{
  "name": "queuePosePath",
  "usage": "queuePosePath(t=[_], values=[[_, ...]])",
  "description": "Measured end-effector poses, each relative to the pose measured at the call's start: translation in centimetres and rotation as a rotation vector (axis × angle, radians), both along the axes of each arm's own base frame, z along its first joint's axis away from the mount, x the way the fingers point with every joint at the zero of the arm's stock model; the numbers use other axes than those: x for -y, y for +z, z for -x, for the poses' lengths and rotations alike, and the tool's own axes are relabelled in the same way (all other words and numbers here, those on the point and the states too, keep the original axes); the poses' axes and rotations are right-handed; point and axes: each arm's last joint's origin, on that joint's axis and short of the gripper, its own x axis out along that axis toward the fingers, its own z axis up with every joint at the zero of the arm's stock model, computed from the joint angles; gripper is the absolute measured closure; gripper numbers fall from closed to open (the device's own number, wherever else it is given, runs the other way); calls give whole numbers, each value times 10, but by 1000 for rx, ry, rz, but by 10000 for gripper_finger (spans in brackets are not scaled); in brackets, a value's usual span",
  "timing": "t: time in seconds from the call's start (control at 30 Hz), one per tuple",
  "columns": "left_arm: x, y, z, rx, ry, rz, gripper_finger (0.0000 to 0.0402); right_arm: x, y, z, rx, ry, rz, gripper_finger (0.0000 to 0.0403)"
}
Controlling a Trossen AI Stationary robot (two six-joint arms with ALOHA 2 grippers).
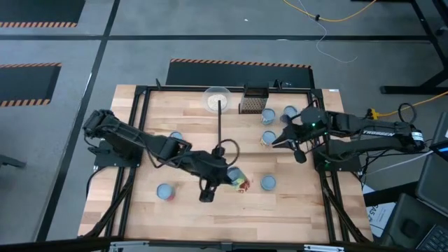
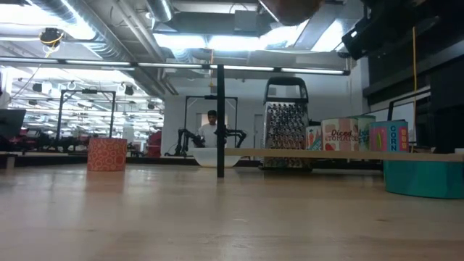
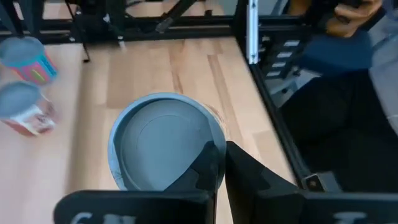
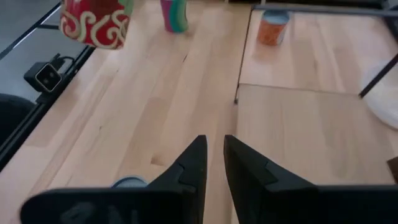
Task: Pick and place cans onto a shelf
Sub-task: Put the canned spaghetti sauce on the shelf
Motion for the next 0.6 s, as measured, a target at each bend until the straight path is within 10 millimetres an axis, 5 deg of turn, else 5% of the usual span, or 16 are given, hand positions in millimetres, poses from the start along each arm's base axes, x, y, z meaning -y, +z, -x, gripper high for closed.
queuePosePath(t=[0.3, 0.6], values=[[-20, 19, -49, -103, 13, -149, 391, -1, 8, 12, 55, -16, 17, 343], [-69, 16, -81, -197, 103, -237, 391, -2, 11, 17, 74, -16, 19, 343]])
